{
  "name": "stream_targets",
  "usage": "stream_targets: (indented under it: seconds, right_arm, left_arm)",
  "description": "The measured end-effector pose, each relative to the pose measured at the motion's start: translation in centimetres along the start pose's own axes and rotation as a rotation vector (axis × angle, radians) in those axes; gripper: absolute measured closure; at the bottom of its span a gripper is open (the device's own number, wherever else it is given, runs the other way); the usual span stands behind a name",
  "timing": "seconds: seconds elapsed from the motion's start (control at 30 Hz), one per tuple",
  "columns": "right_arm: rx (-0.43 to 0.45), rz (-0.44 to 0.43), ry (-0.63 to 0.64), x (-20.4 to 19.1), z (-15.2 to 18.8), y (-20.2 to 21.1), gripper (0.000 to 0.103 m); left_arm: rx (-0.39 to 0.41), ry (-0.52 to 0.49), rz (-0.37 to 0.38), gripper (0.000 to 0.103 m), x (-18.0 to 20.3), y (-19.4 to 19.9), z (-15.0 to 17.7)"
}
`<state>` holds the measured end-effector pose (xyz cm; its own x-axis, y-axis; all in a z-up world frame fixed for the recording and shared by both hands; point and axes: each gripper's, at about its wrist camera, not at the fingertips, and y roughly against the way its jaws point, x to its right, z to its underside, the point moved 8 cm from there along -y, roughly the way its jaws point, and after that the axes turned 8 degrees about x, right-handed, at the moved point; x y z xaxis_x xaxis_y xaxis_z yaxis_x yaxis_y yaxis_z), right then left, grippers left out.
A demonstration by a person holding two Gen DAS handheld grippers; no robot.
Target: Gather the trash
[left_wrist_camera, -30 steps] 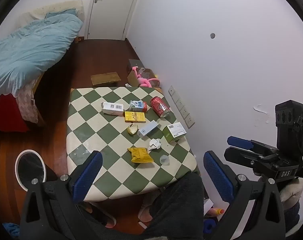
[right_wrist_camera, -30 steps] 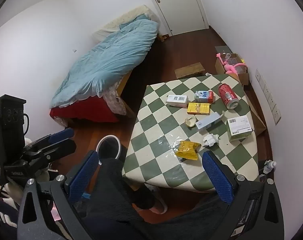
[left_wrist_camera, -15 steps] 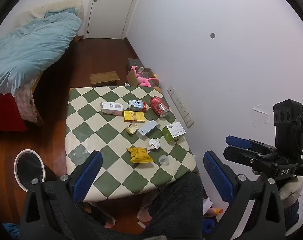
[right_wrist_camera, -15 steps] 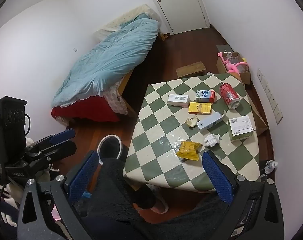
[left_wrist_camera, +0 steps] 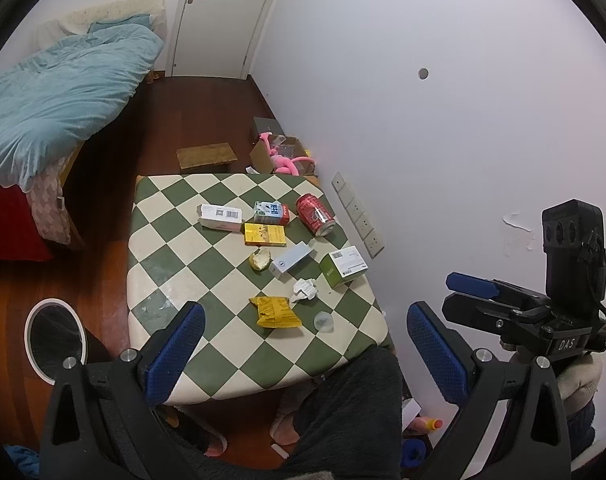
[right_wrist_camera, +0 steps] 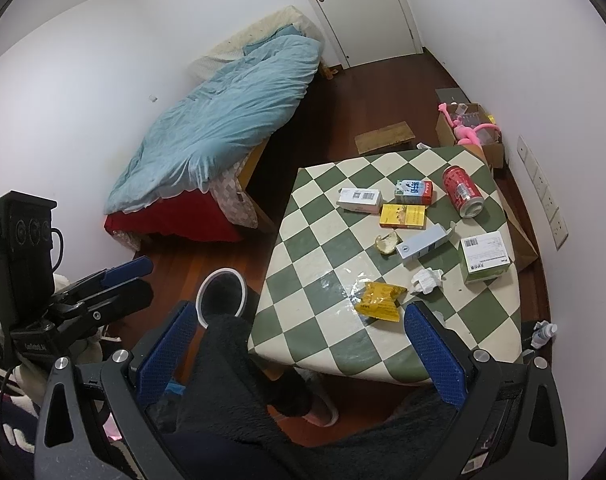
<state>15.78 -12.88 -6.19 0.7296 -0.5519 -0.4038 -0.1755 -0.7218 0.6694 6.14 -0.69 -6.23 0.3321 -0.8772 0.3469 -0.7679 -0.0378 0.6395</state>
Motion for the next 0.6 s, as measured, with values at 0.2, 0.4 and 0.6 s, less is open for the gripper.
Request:
stream_targets:
  seconds: [0.2,0.4,0.6]
  right_arm:
    - [-0.001,-0.001,-0.002,-0.05,-0.16,0.09,0.000]
    - [0.000,-0.002,-0.001,-0.14,-0.21,0.16,0.000]
    - [0.001,-0.001,-0.002,-0.20,-0.24,0.25,0.000]
  left_arm:
    - [0.001,0.001,0.005,0.000,0.13,0.01,-0.06]
    - [0.002,0.002,0.006,0.000,0.20,0.07,-0.15]
    - [0.003,0.001,0.007,0.000,0.58,0.09,-0.39]
